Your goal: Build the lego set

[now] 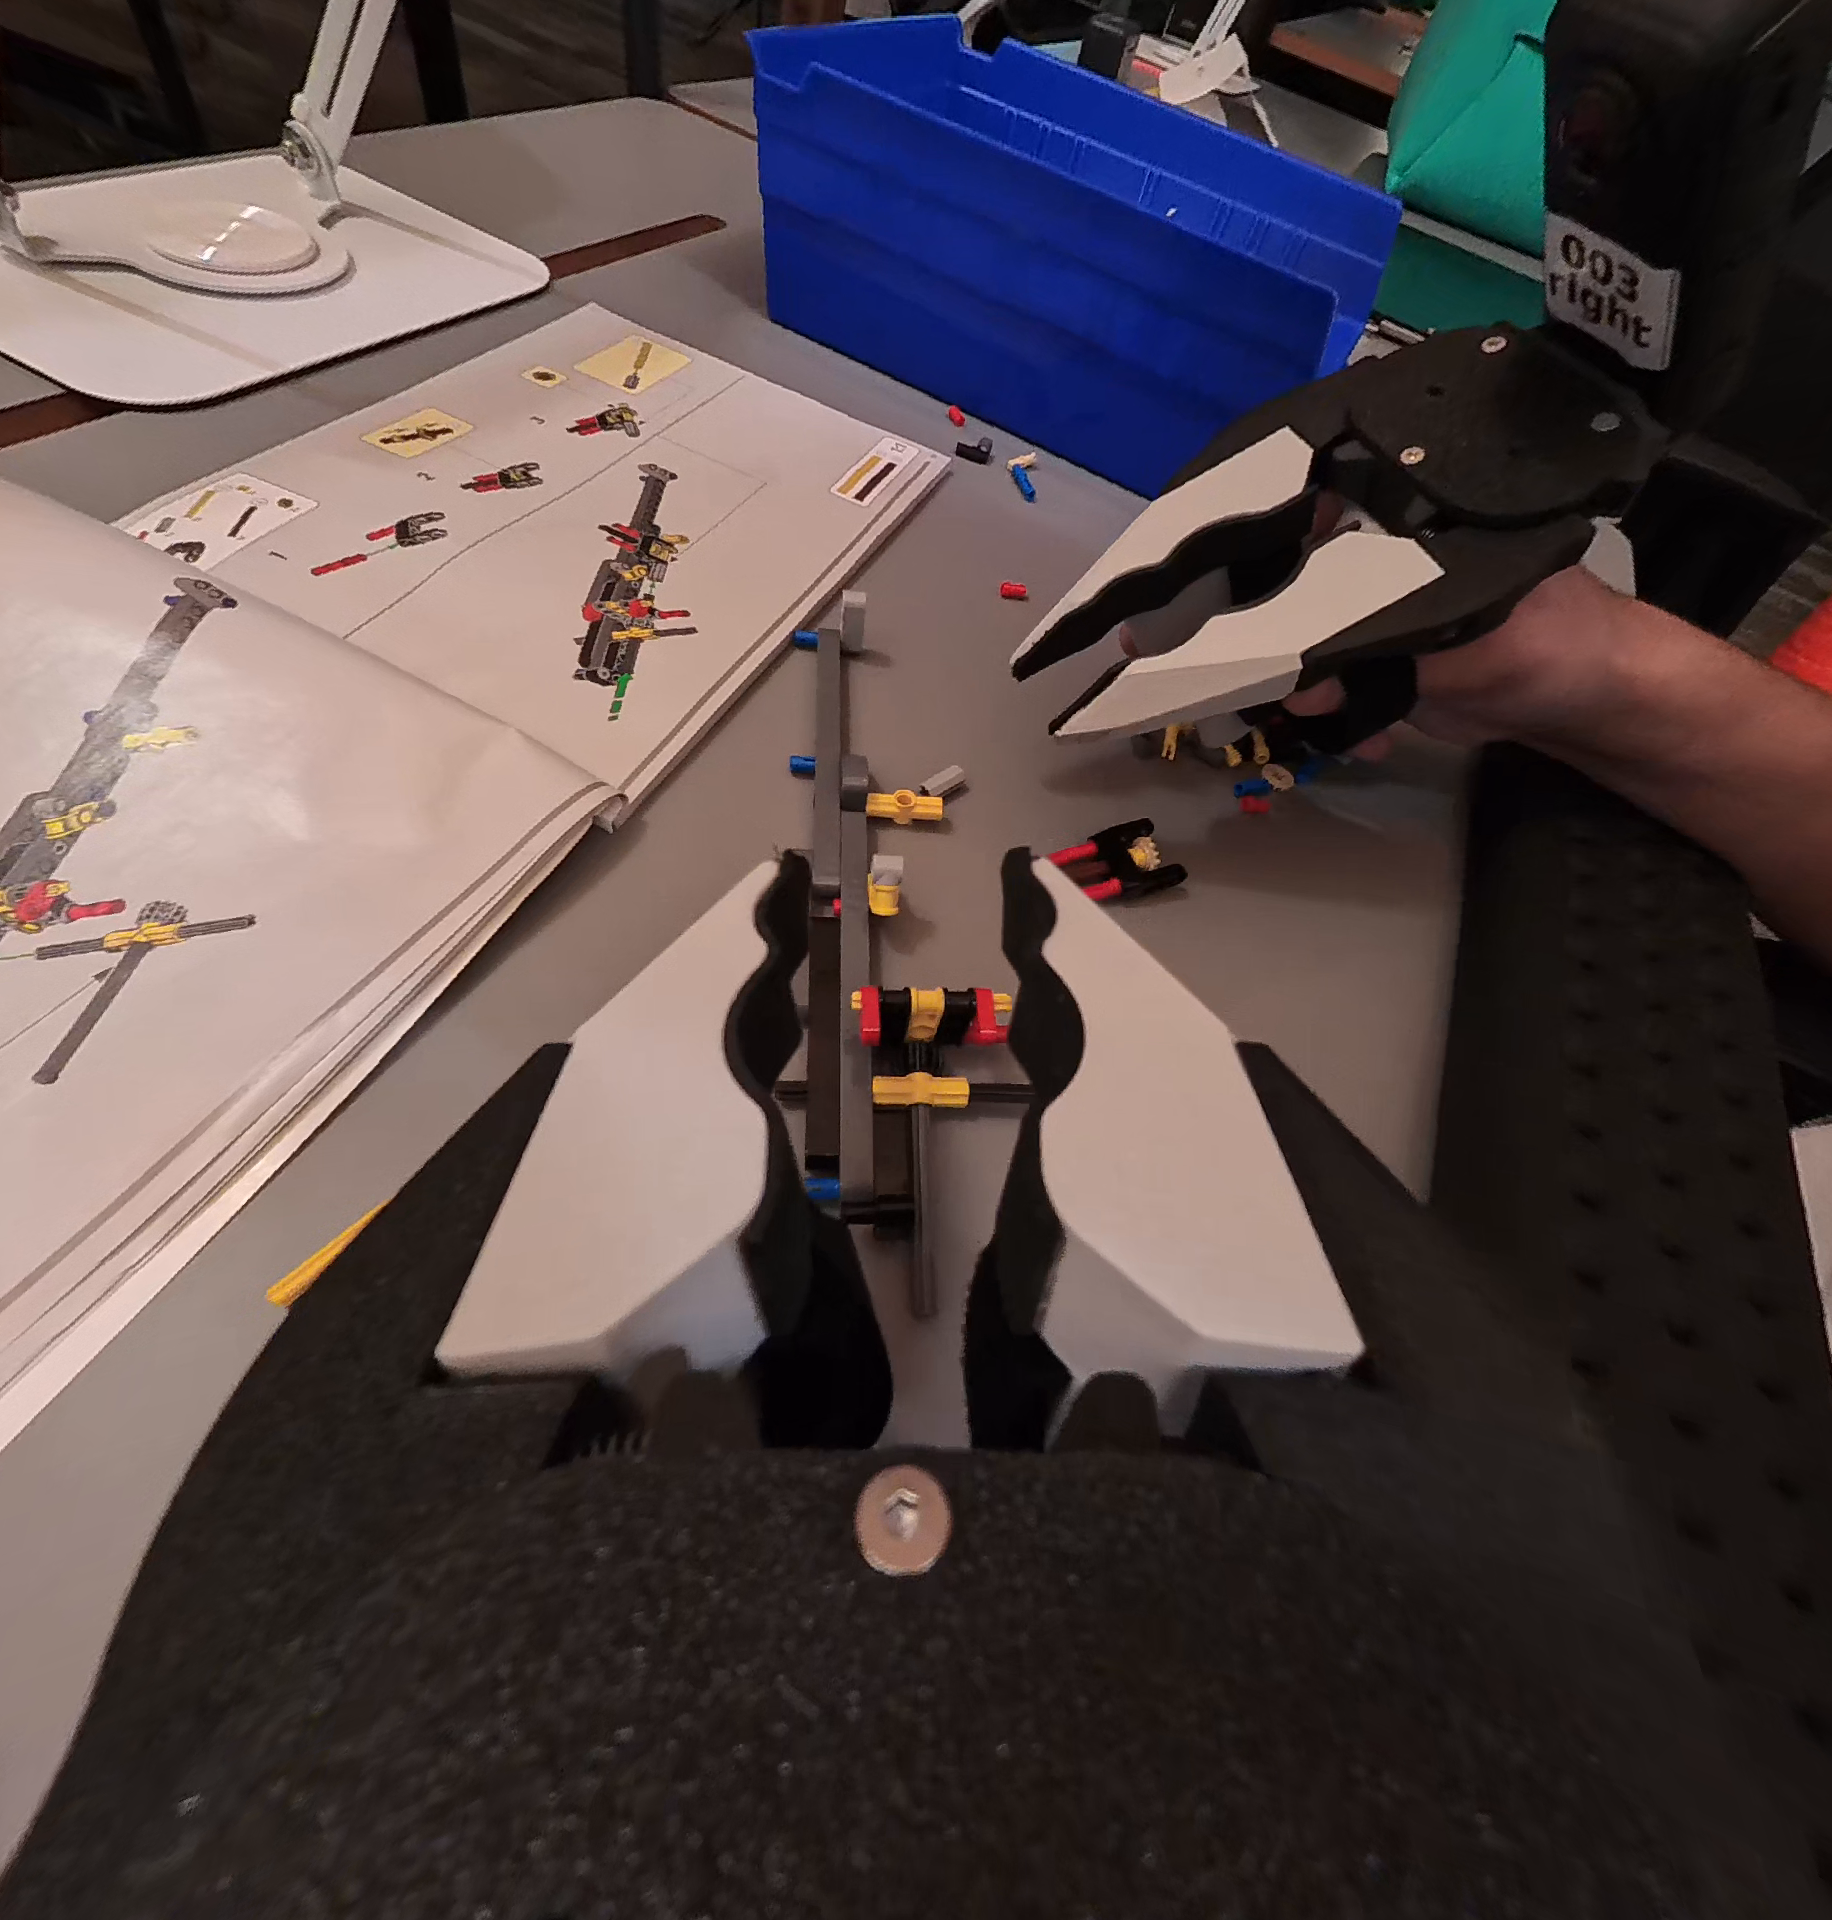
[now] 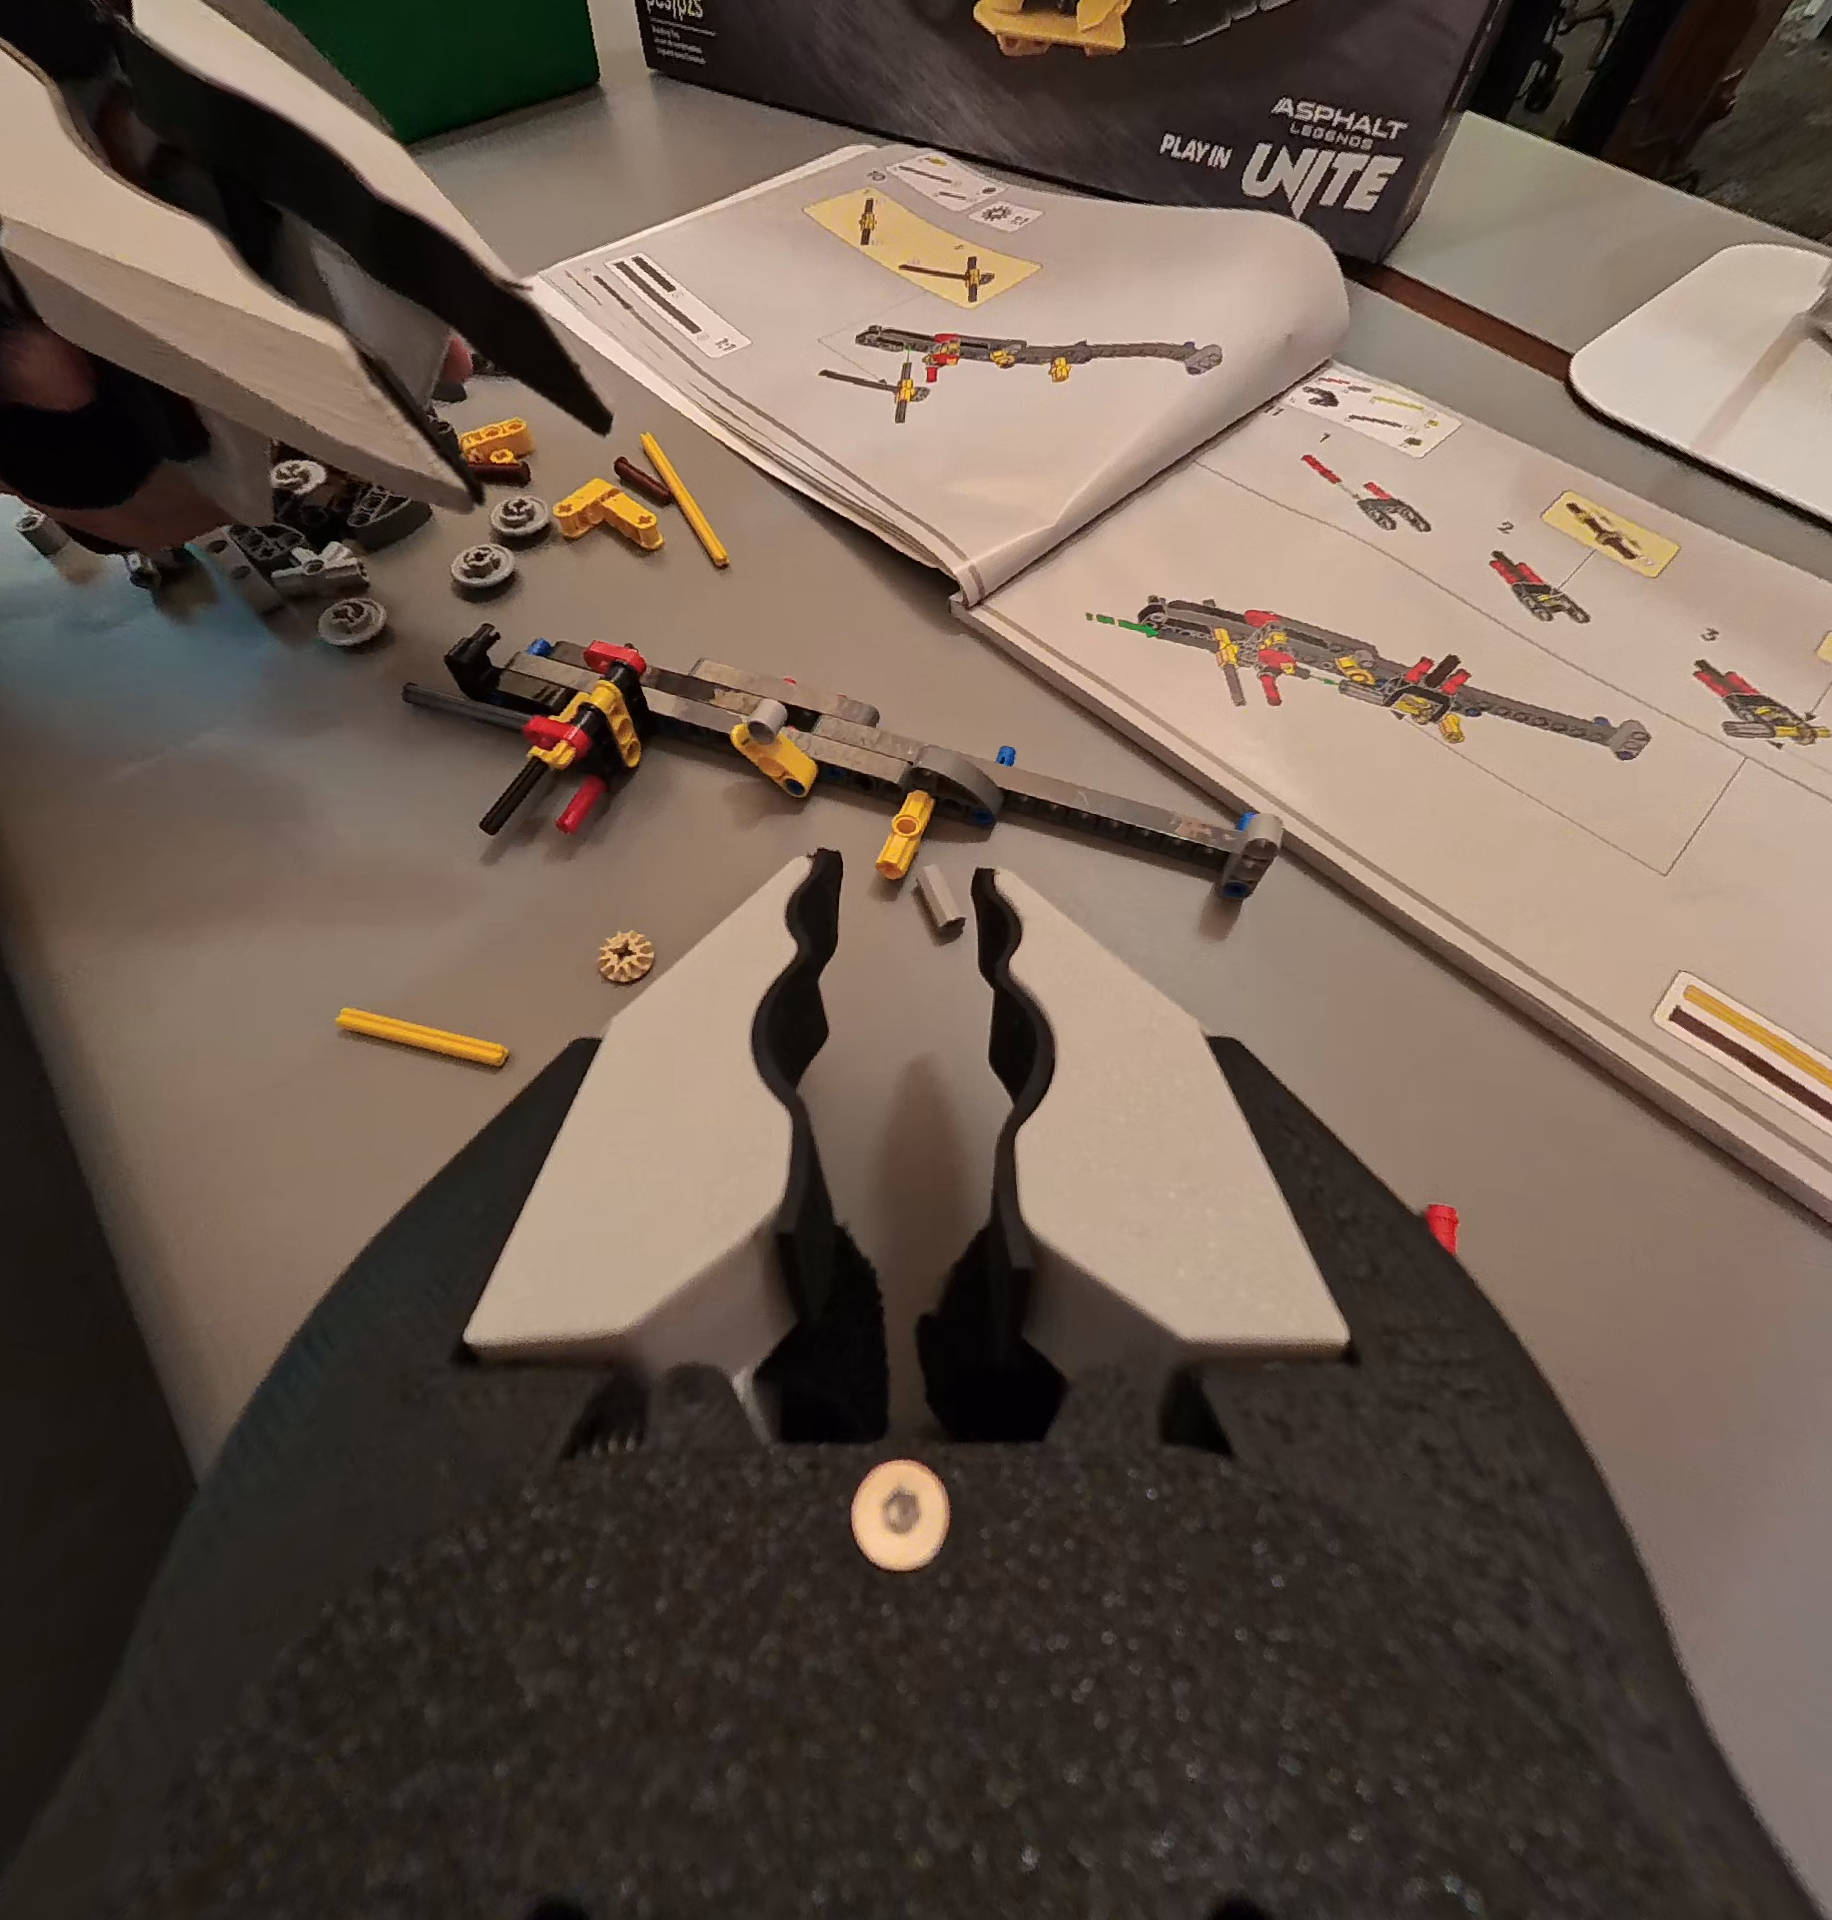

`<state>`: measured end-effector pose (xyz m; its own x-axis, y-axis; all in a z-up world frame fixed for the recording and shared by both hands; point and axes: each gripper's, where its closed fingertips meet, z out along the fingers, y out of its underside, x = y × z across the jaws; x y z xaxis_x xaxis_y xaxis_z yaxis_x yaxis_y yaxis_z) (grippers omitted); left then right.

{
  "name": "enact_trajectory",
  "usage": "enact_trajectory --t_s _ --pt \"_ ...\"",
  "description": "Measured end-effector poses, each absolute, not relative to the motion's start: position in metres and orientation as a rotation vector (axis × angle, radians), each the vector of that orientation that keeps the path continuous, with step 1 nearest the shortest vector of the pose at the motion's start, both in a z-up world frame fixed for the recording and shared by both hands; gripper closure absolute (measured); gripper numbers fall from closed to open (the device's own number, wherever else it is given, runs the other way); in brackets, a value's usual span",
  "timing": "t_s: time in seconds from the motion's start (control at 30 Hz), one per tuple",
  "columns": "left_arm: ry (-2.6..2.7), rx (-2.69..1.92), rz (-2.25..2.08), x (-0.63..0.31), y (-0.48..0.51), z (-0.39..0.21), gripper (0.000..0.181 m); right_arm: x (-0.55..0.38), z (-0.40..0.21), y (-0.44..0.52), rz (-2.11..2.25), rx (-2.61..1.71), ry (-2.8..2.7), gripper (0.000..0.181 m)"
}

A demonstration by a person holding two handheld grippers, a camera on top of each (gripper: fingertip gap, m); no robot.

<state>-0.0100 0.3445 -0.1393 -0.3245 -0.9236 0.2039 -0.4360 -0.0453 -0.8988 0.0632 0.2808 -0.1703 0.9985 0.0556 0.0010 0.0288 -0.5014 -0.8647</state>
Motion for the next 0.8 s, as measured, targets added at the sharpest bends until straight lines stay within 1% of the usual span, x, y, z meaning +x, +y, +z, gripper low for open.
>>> enact_trajectory --t_s 0.17,0.6,0.8 --pt "1.767 -1.431 -1.344 -0.01 0.342 -0.14 0.158 0.064 -0.172 0.281 0.033 -2.102 -0.058 0.156" --pt "1.997 -1.326 -1.359 -0.021 0.302 -0.155 0.158 0.062 -0.175 0.28 0.042 -2.121 -0.063 0.156" --pt "2.022 -1.308 -1.328 -0.022 0.298 -0.158 0.158 0.074 -0.19 0.287 -0.038 -2.238 -0.073 0.165"
